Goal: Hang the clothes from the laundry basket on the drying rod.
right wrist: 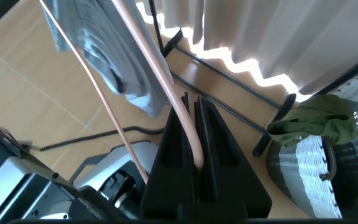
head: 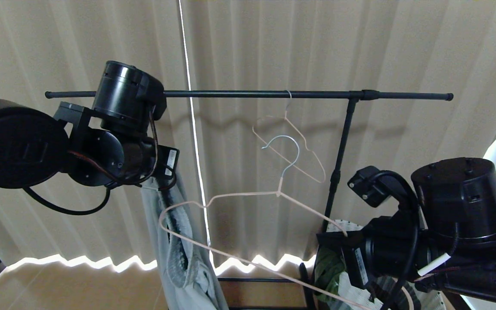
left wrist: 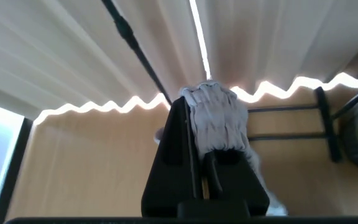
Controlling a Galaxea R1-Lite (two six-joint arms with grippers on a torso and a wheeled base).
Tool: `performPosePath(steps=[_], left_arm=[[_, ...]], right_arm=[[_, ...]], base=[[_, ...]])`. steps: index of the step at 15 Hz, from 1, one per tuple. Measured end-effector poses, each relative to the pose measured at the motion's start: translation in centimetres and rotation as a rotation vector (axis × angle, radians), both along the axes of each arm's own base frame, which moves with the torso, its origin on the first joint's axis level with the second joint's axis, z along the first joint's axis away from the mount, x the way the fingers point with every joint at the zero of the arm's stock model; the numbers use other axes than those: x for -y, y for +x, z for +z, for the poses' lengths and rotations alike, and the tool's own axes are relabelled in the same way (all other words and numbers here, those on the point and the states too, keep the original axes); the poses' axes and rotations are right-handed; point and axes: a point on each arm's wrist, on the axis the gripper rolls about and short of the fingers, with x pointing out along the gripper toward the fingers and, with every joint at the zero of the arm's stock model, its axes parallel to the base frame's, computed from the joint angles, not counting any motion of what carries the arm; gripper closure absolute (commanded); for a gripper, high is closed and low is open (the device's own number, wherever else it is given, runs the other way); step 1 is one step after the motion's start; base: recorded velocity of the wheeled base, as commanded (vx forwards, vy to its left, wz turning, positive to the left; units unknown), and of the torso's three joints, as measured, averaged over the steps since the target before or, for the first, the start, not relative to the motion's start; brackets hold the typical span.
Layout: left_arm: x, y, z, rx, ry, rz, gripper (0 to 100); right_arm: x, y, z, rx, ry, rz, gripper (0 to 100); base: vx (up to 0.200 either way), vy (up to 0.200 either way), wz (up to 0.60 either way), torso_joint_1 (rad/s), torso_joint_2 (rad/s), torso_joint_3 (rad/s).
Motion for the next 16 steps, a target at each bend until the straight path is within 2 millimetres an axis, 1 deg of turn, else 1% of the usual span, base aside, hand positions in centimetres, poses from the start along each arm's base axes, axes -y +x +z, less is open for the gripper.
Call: performPosePath(steps=[3,5,9,13,16], left_arm=[[-0.4,-0.2,-0.4,-0.032,0.061,-0.017,100],[-0.9,-1.0,-0.7,-0.095,0.111,-0.031,100],[-1.0,-1.8,-0.4,-0.098,0.116,-0.043,100],[-1.3,-2.4,-1.0,-0.121,0.133,-0.05,100],[-0.9,-2.6,-0.8,-0.105,0.106,-0.05,100]], right_arm=[[0.0,0.5,0.5,0.019,0.009,-0.043,100],[-0.2,0.9,0.9,0.029,0.021,-0.075,100],[-0.6,1.4,1.2,0.043,0.028,-0.098,100],[-0.6,2.2,1.4,0.054,0.027,-0.128,100],[-0.9,2.3,1.3,0.055,0.028,-0.121,100]], base=[[0.0,0.0,0.0,0.0,0.0,0.0],[0.0,0.0,0.0,0.0,0.0,0.0],[0.0,0.0,0.0,0.0,0.0,0.0],[0.0,0.0,0.0,0.0,0.0,0.0],[0.0,0.0,0.0,0.0,0.0,0.0]])
